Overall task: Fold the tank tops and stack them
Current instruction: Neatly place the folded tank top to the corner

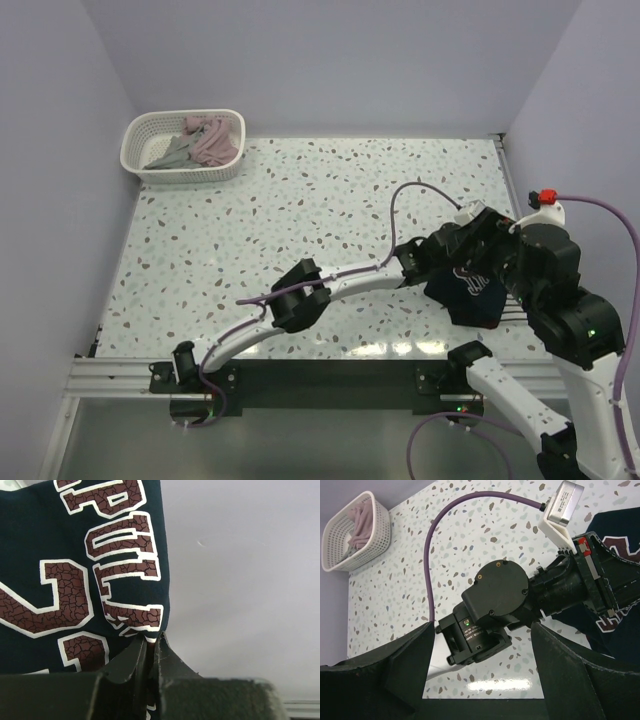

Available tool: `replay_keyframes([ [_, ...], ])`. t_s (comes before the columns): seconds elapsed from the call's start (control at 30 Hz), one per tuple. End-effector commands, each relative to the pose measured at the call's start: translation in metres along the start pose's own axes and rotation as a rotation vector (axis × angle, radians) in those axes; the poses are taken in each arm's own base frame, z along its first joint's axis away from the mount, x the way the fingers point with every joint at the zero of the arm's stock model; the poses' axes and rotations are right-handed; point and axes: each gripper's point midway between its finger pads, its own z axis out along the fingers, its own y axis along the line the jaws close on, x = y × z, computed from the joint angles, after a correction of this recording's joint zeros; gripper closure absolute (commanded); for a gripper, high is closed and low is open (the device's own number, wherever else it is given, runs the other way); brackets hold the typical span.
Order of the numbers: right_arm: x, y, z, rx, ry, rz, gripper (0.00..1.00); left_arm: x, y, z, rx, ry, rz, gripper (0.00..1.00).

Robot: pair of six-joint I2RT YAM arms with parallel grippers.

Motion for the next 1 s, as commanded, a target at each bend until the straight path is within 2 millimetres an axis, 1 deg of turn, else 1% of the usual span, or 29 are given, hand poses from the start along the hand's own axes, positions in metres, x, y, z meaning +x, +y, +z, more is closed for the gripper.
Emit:
replay_keyframes([
  [0.0, 0.003, -0.001, 0.000, -0.005, 0.004, -0.014, 0.20, -0.005, -0.030, 0.005, 0.121, -0.039, 0.010, 0.92],
  [0.03, 0.004, -0.002, 0.000, -0.004, 0.005, -0.013, 0.20, -0.003, -0.026, 0.006, 0.116, -0.035, 0.009, 0.80],
  [0.07, 0.004, -0.002, 0.000, -0.005, 0.006, -0.011, 0.20, -0.001, -0.025, 0.006, 0.118, -0.032, 0.009, 0.72],
  [0.13, 0.005, -0.003, 0.000, -0.003, 0.006, -0.010, 0.20, 0.001, -0.024, 0.006, 0.129, -0.024, 0.017, 0.60],
  [0.17, 0.005, -0.003, 0.000, -0.001, 0.009, -0.010, 0.20, 0.002, -0.023, 0.006, 0.131, -0.021, 0.022, 0.52],
  [0.2, 0.005, -0.003, 0.000, 0.000, 0.006, -0.008, 0.20, 0.002, -0.030, 0.004, 0.147, -0.018, 0.027, 0.46],
  [0.23, 0.004, -0.003, 0.001, 0.002, 0.006, -0.008, 0.20, 0.003, -0.028, 0.002, 0.145, -0.014, 0.038, 0.42],
  [0.27, 0.004, -0.003, 0.001, 0.002, 0.006, -0.008, 0.20, 0.001, -0.032, 0.001, 0.157, -0.017, 0.046, 0.41],
  [0.3, 0.004, -0.003, 0.001, 0.007, 0.004, -0.008, 0.20, -0.005, -0.045, -0.004, 0.175, -0.029, 0.058, 0.41],
  [0.33, 0.003, -0.004, 0.002, 0.012, 0.004, -0.007, 0.20, -0.003, -0.040, -0.006, 0.165, -0.024, 0.075, 0.41],
  [0.37, 0.003, -0.003, 0.003, 0.014, 0.006, -0.008, 0.20, -0.007, -0.046, -0.010, 0.178, -0.034, 0.085, 0.41],
  [0.4, 0.003, -0.003, 0.004, 0.017, 0.007, -0.009, 0.20, -0.016, -0.061, -0.016, 0.197, -0.050, 0.096, 0.41],
  [0.43, 0.002, -0.003, 0.004, 0.017, 0.005, -0.008, 0.20, -0.016, -0.055, -0.019, 0.185, -0.048, 0.107, 0.41],
  [0.47, 0.002, -0.003, 0.004, 0.018, 0.006, -0.009, 0.20, -0.021, -0.058, -0.022, 0.190, -0.057, 0.111, 0.41],
  [0.5, 0.002, -0.003, 0.005, 0.020, 0.006, -0.009, 0.20, -0.033, -0.070, -0.030, 0.200, -0.080, 0.113, 0.41],
  [0.53, 0.001, -0.003, 0.005, 0.020, 0.005, -0.009, 0.20, -0.032, -0.050, -0.033, 0.160, -0.070, 0.104, 0.41],
  [0.57, 0.001, -0.002, 0.006, 0.023, 0.006, -0.010, 0.20, -0.040, -0.051, -0.039, 0.172, -0.091, 0.102, 0.41],
  [0.6, 0.001, -0.002, 0.007, 0.026, 0.008, -0.010, 0.20, -0.044, -0.047, -0.045, 0.162, -0.099, 0.097, 0.41],
  [0.63, 0.002, -0.002, 0.008, 0.026, 0.011, -0.011, 0.20, -0.051, -0.036, -0.059, 0.131, -0.105, 0.090, 0.41],
  [0.67, 0.001, -0.002, 0.008, 0.029, 0.009, -0.011, 0.20, -0.059, -0.038, -0.067, 0.142, -0.124, 0.093, 0.42],
  [0.7, 0.002, -0.002, 0.011, 0.029, 0.013, -0.012, 0.20, -0.077, -0.047, -0.081, 0.149, -0.154, 0.101, 0.42],
  [0.73, 0.003, -0.001, 0.011, 0.024, 0.018, -0.013, 0.20, -0.072, -0.026, -0.089, 0.099, -0.141, 0.103, 0.42],
  [0.77, 0.004, -0.001, 0.012, 0.026, 0.021, -0.013, 0.20, -0.077, -0.022, -0.098, 0.089, -0.150, 0.108, 0.43],
  [0.8, 0.004, 0.000, 0.015, 0.025, 0.022, -0.014, 0.19, -0.097, -0.034, -0.115, 0.100, -0.187, 0.121, 0.43],
  [0.83, 0.006, -0.001, 0.017, 0.028, 0.029, -0.018, 0.19, -0.088, -0.007, -0.127, 0.040, -0.168, 0.115, 0.43],
  [0.87, 0.007, -0.001, 0.019, 0.032, 0.033, -0.023, 0.19, -0.093, -0.003, -0.139, 0.029, -0.186, 0.120, 0.43],
  [0.9, 0.007, 0.001, 0.022, 0.026, 0.033, -0.026, 0.19, -0.112, -0.016, -0.161, 0.034, -0.229, 0.130, 0.43],
  [0.93, 0.009, 0.002, 0.027, 0.028, 0.048, -0.037, 0.19, -0.101, 0.013, -0.178, -0.038, -0.212, 0.136, 0.43],
  [0.97, 0.012, 0.002, 0.031, 0.029, 0.058, -0.041, 0.19, -0.102, 0.023, -0.192, -0.086, -0.214, 0.139, 0.43],
])
